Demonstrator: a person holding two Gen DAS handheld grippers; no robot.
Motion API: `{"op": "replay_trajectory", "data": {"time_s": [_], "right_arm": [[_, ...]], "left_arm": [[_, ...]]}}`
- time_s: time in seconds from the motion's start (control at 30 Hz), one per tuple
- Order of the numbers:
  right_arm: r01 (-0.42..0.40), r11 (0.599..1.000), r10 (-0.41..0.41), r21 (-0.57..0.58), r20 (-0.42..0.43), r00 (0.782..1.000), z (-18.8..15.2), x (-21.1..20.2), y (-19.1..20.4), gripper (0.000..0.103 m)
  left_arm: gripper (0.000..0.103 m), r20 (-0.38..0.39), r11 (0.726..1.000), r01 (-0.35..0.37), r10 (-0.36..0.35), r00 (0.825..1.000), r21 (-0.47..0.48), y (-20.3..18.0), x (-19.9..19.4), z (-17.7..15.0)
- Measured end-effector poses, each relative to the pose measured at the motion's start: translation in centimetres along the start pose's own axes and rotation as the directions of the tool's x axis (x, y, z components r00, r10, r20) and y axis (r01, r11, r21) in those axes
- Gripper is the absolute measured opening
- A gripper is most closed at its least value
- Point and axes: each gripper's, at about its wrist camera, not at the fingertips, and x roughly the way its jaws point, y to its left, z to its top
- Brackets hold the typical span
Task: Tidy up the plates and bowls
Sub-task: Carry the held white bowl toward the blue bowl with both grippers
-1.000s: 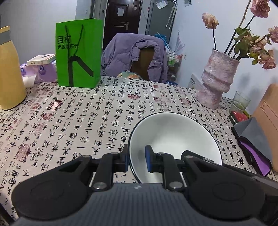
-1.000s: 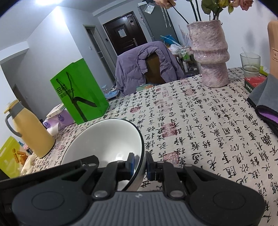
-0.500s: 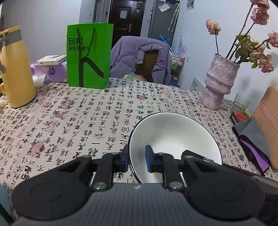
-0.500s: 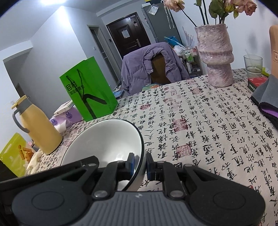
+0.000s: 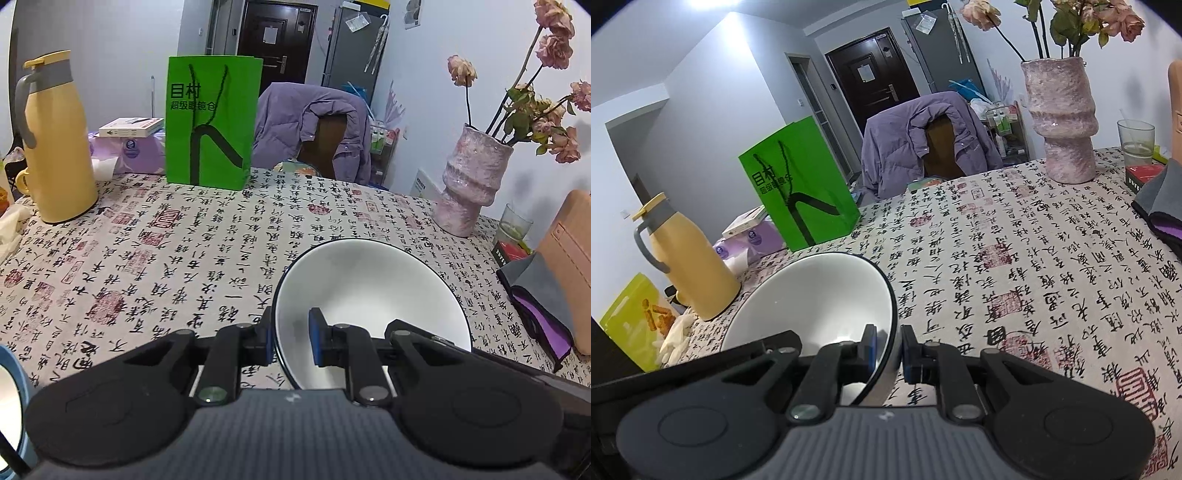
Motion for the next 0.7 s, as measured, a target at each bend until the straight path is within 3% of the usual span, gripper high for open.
{"op": "replay_trajectory", "data": {"time_s": [0.7], "right_arm": [[-0.02, 0.999, 0.02, -0.035, -0.001, 1.0, -2.1, -1.3, 4.6, 0.014]], "left_arm": [[0.018, 0.022, 0.999, -0.012, 0.012, 1.0, -0.032, 4.3, -3.1, -0.9]]}}
